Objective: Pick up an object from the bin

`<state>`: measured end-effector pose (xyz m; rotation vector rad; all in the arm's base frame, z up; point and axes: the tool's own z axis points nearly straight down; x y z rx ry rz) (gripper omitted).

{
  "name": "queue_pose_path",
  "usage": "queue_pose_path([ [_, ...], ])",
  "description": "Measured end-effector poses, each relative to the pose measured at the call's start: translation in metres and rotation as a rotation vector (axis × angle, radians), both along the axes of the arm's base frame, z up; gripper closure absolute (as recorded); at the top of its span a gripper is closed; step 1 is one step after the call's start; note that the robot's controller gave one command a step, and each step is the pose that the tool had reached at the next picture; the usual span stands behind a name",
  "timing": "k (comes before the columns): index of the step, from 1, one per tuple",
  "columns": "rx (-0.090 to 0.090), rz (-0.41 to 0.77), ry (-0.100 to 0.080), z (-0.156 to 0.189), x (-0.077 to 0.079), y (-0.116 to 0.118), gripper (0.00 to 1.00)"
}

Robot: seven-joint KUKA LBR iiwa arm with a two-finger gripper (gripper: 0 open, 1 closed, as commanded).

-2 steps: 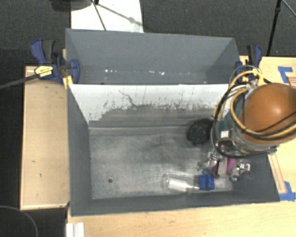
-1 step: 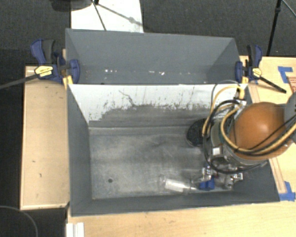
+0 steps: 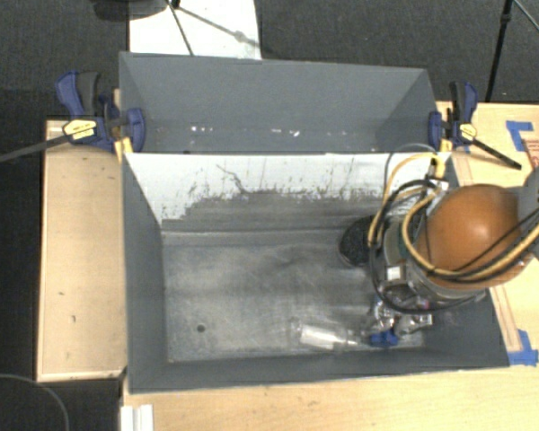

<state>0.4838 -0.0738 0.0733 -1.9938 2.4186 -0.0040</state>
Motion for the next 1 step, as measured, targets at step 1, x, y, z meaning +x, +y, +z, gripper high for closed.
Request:
queue_pose_path([
  [1,-0.004,0.12,-0.002,0.1477,0.0108,-0.0074,1.0],
])
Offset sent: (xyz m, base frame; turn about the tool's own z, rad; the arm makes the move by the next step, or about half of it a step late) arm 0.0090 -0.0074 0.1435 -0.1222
